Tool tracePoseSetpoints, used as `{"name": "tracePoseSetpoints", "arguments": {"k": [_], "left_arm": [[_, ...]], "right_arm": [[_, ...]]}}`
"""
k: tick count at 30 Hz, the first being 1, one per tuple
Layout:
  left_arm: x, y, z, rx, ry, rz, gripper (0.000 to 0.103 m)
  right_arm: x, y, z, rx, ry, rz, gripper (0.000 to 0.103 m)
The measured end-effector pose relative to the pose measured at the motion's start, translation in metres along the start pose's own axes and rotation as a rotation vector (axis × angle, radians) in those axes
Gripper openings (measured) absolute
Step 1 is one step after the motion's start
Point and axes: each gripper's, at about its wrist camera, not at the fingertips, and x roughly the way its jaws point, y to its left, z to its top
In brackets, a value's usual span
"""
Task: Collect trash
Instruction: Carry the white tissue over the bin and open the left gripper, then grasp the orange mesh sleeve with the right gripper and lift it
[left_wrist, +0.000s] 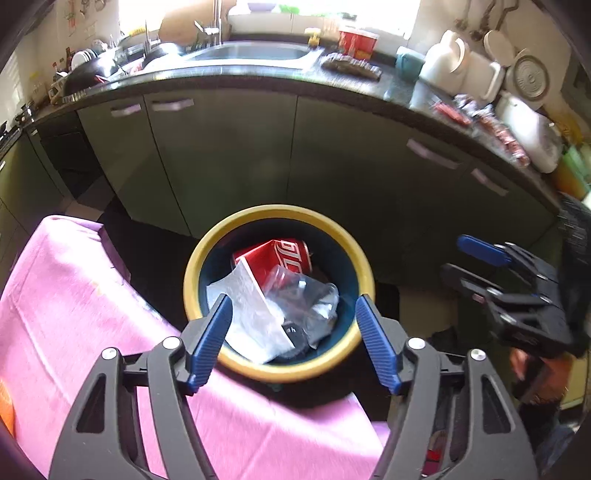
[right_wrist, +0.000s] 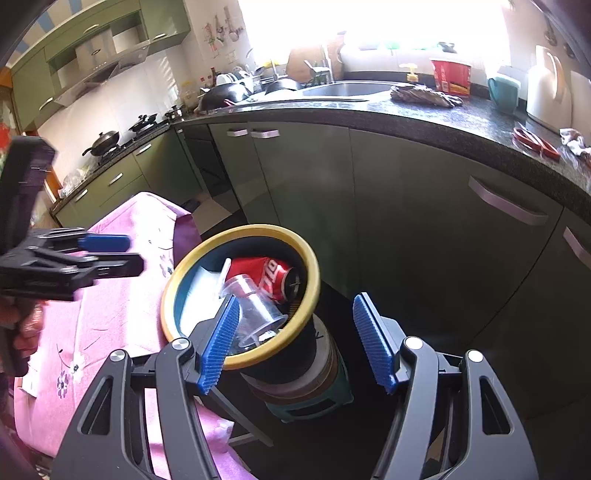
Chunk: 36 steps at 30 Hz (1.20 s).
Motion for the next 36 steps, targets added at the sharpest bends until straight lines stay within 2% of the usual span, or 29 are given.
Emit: {"name": "tracePoseSetpoints", "arguments": {"k": [3, 5, 9, 11, 17, 23, 26, 31, 33, 36], "left_arm": [[-0.041, 0.009, -0.02, -0.012, -0.054, 0.008, 0.079], [-0.074, 0.026, -0.042, -0.037, -0.101, 0.041, 0.081], [-0.129, 0.073, -0.092, -0.139, -0.165, 0.129, 0.086], [-0.155, 0.101, -0.123, -0.214, -0.193, 0.177, 0.086], [-0.218, 0.181, -0.211, -0.42, -0.281, 0.341, 0.087], [-0.244, 0.234, -0.268, -0.492, -0.299, 0.451, 0.088], [-0.244, 0.258, -0.286, -0.523, -0.312, 0.446, 0.088], [-0.229, 0.282, -0.305, -0.576, -0.319, 0.397, 0.088], [-0.222, 0.286, -0.309, -0.587, -0.32, 0.372, 0.088], [-0.218, 0.293, -0.315, -0.604, -0.319, 0.349, 0.088]], "right_arm": [[0.001, 0.012, 0.002, -0.032, 0.009, 0.01, 0.069], [0.003, 0.025, 0.004, -0.061, 0.017, 0.019, 0.069], [0.012, 0.059, 0.01, -0.133, 0.04, 0.056, 0.069], [0.018, 0.084, 0.015, -0.181, 0.056, 0.101, 0.069], [0.04, 0.194, 0.033, -0.395, 0.098, 0.259, 0.069], [0.076, 0.336, 0.04, -0.665, 0.155, 0.461, 0.069], [0.096, 0.411, 0.032, -0.839, 0.149, 0.565, 0.069], [0.134, 0.524, 0.018, -1.13, 0.159, 0.722, 0.069], [0.151, 0.559, 0.013, -1.214, 0.192, 0.753, 0.07], [0.176, 0.599, 0.004, -1.319, 0.218, 0.751, 0.072]]}}
